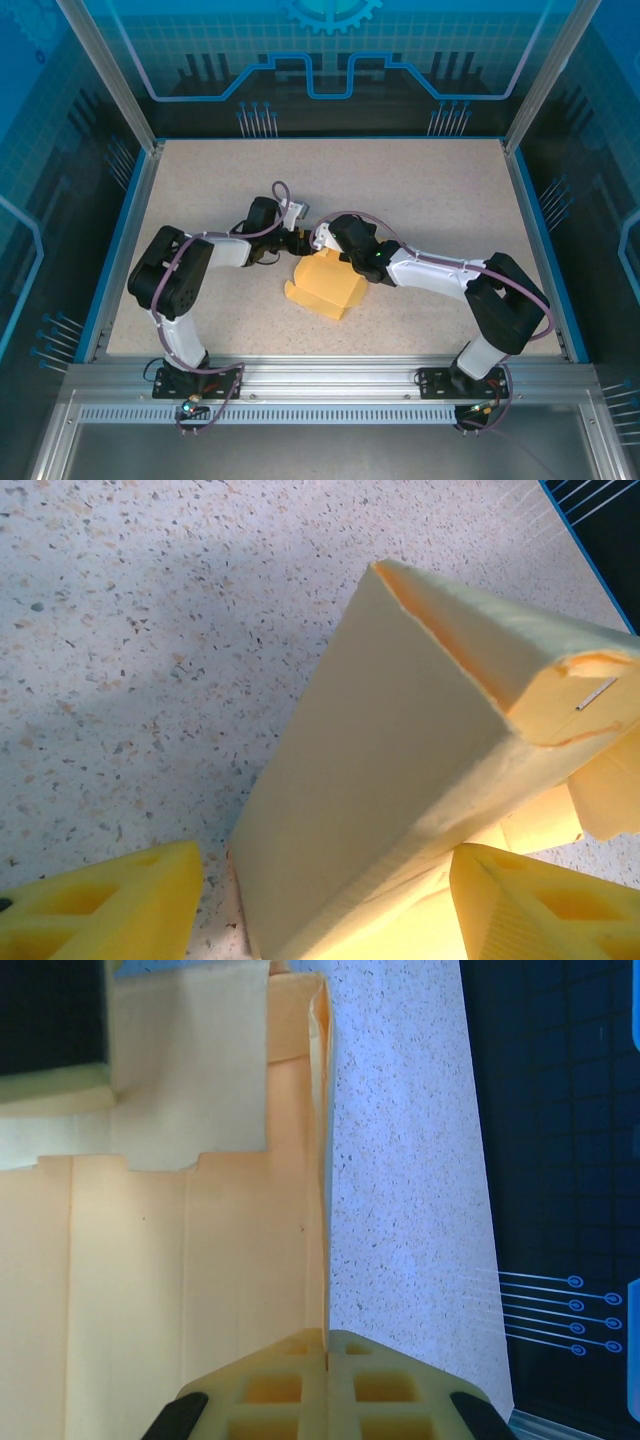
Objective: Fold the paper box
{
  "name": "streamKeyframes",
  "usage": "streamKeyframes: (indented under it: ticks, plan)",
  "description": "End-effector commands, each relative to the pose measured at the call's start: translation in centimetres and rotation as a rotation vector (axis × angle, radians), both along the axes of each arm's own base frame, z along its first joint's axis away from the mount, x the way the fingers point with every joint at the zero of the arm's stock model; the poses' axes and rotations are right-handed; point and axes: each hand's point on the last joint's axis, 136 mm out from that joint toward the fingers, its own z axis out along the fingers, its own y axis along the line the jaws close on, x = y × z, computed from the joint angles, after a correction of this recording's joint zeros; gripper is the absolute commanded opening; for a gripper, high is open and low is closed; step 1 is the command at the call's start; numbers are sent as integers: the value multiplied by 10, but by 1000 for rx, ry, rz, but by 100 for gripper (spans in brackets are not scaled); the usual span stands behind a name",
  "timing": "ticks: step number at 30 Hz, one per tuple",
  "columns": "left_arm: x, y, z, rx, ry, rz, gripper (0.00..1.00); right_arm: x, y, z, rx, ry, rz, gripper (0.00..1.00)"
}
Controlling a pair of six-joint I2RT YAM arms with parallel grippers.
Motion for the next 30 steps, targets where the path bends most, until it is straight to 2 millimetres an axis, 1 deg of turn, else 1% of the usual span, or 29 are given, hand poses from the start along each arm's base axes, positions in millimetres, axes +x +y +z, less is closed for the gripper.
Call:
streamKeyframes:
  ticks: [1, 10, 20, 25, 30]
  plan:
    - [15, -3, 5, 8, -44, 18, 65, -1, 7, 14, 57, 8, 26, 0]
    - [21, 1, 5, 27, -87, 45, 58, -2, 8, 6, 51, 35, 34, 0]
    - [21, 7, 10, 68, -144, 47, 57, -5, 6, -4, 49, 102, 40, 0]
    - [22, 10, 16, 69, -167, 54, 57, -5, 5, -8, 41, 118, 39, 0]
    - [23, 12, 17, 72, -172, 62, 56, -5, 5, -10, 41, 126, 36, 0]
